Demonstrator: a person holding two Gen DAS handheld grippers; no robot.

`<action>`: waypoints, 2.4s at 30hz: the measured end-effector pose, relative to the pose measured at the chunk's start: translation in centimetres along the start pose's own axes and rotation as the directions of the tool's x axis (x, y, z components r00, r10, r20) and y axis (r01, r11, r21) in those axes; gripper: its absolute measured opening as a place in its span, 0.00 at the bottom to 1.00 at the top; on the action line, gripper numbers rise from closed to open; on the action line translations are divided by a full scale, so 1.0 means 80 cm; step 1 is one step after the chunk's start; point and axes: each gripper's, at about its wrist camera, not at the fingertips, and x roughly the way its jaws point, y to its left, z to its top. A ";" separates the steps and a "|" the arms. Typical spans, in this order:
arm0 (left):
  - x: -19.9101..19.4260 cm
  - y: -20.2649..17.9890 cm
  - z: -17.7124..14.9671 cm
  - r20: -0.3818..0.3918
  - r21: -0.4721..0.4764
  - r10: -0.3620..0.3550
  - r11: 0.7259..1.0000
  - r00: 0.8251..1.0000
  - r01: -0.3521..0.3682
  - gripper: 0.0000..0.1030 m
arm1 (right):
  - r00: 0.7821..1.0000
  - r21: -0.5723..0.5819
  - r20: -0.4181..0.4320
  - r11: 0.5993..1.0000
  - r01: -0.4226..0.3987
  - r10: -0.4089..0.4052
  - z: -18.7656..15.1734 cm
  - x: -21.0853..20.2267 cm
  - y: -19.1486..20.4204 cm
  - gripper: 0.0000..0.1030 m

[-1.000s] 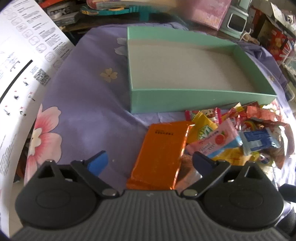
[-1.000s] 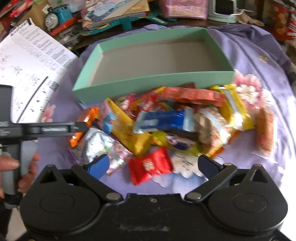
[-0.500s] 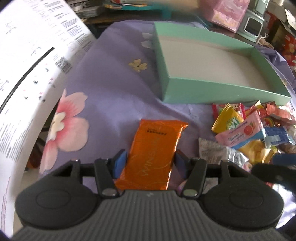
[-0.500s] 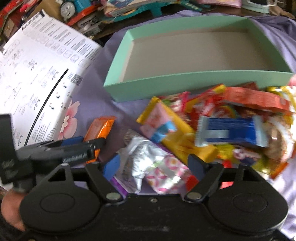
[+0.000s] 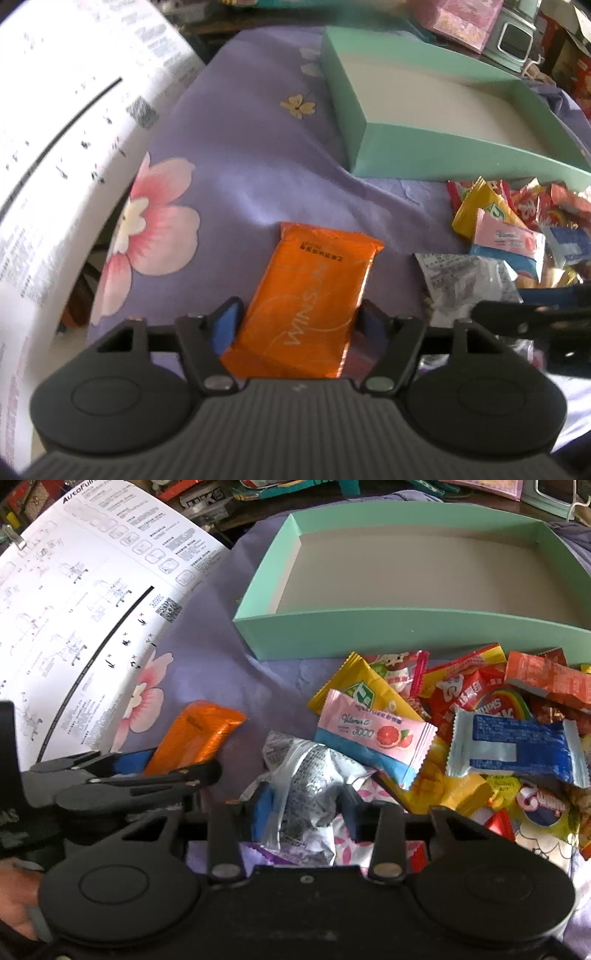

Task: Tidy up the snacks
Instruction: 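Grasp the orange WINSUN pack with left tool while right tool grasps silver foil packet, then lower orange pack into green tray with left tool while right tool drops foil packet there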

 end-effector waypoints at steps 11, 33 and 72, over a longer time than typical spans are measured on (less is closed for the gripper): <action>-0.046 0.005 -0.002 0.049 -0.067 -0.067 0.995 0.997 0.070 0.52 | 0.995 0.017 0.035 0.995 -0.099 0.099 0.003 -0.038 -0.012 0.26; -0.026 0.022 -0.026 -0.012 -0.114 0.029 0.993 1.000 -0.030 0.55 | 1.000 -0.165 -0.023 0.986 -0.022 0.018 -0.017 -0.006 0.024 0.65; -0.064 -0.040 0.168 0.210 -0.052 -0.058 0.996 0.976 0.071 0.51 | 0.959 0.019 0.283 1.000 -0.014 0.008 0.156 -0.108 -0.100 0.37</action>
